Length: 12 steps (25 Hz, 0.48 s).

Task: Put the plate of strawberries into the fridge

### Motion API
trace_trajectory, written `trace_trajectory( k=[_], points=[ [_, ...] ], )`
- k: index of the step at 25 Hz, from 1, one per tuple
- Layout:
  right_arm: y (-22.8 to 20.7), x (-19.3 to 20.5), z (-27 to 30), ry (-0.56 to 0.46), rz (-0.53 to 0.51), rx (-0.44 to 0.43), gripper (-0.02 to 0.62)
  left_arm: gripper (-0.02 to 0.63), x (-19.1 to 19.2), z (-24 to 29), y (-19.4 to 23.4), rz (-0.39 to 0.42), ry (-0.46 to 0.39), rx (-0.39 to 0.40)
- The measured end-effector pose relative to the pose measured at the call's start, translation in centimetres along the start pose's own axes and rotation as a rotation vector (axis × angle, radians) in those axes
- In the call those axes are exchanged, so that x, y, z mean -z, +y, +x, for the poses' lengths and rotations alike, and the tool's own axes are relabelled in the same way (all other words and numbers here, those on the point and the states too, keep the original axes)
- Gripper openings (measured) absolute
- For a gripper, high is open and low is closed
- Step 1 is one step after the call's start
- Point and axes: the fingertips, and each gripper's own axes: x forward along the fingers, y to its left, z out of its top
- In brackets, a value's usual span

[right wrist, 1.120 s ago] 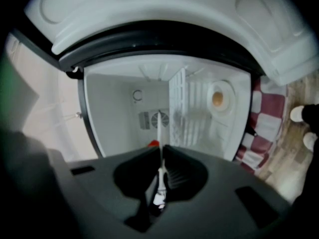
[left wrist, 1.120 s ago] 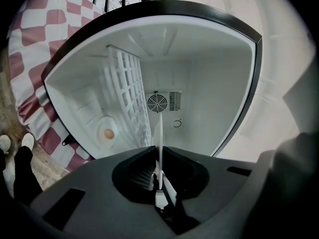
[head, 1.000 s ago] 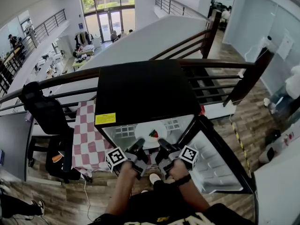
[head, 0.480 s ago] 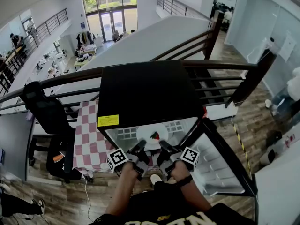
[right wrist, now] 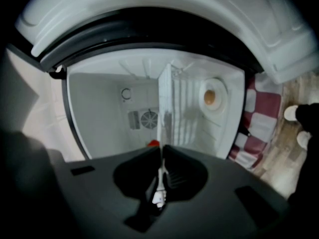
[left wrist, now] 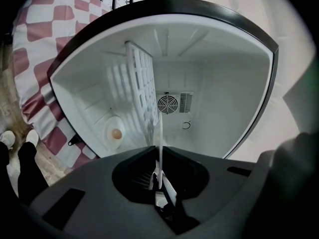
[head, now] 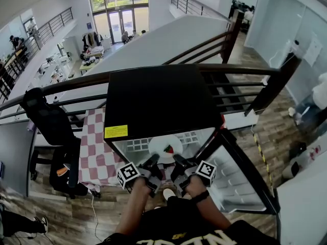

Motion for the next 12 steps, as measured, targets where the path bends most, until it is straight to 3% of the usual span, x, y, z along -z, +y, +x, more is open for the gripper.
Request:
trace_trajectory(
  k=[12],
  points=[
    [-0.74,-0.62,0.8,0.005,0.004,0.02,0.029,0.034,-0.35,0.74,1.11,-0.028,-0.015,-0.015]
  ],
)
